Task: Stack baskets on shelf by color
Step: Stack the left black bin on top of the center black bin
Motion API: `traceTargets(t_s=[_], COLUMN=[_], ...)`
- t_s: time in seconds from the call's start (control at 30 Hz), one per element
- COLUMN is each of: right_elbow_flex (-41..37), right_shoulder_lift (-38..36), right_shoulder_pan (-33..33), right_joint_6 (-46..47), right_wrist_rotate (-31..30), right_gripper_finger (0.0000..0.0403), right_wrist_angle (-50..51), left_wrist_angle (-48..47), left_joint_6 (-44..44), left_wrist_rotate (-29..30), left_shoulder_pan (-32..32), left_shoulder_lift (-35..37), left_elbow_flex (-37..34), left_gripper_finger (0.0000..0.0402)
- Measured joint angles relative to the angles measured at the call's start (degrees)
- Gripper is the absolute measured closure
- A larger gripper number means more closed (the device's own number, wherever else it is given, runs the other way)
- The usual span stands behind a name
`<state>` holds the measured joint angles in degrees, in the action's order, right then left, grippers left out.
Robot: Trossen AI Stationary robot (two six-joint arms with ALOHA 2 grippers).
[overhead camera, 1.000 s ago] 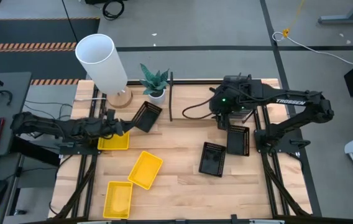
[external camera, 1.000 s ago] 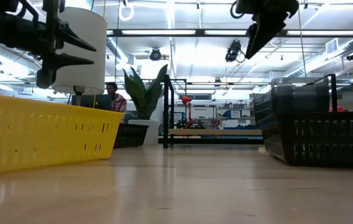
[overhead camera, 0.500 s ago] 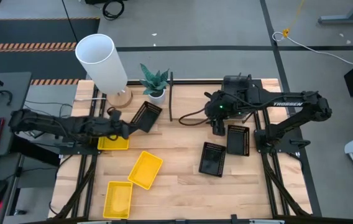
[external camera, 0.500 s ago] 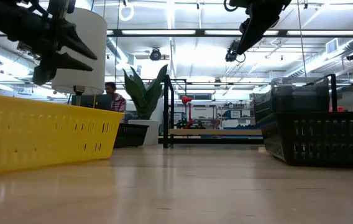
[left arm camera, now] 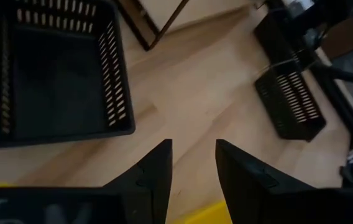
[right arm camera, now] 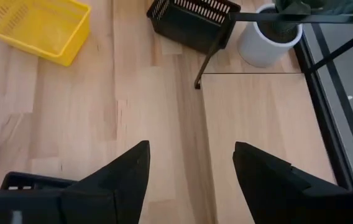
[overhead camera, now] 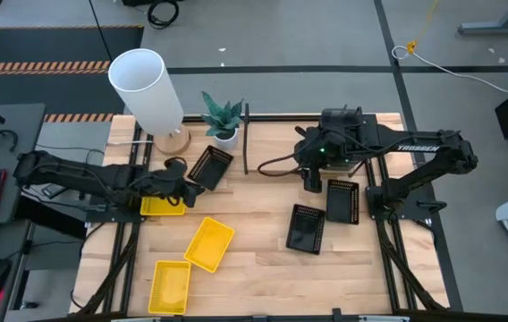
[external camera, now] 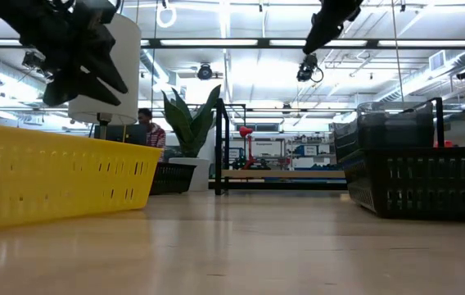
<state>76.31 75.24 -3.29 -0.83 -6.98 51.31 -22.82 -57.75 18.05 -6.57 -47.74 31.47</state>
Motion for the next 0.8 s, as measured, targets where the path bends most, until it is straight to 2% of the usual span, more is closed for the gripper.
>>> traceTargets(t_s=[0.23,0.37,0.53,0.8], right_elbow_flex=[0.0,1.8,6.8,10.2], right_shoulder_lift=[3.9,7.4,10.9,11.5], right_shoulder_pan=[3.4,6.4,8.3,8.5], right_joint_6=[2.1,1.2,-1.5,0.6], right_wrist_rotate=[2.1,2.9,0.9,0.4], right_gripper_finger=[0.0167,0.0167,0.0167,0.0167], right_wrist_angle=[-2.8,-4.1,-1.9,-1.9], left_wrist_angle=[0.2,-1.8,-6.8,-12.9], left_joint_6=[1.7,2.1,4.1,11.3], left_wrist_rotate=[-1.5,-7.2,-12.3,-11.4], left_shoulder_pan=[0.3,2.7,5.8,9.0], left_shoulder_lift=[-6.7,-10.6,-14.9,-23.2], left_elbow_flex=[3.5,5.8,8.6,16.1], left_gripper_finger=[0.0223,0.0205,0.0210,0.0220])
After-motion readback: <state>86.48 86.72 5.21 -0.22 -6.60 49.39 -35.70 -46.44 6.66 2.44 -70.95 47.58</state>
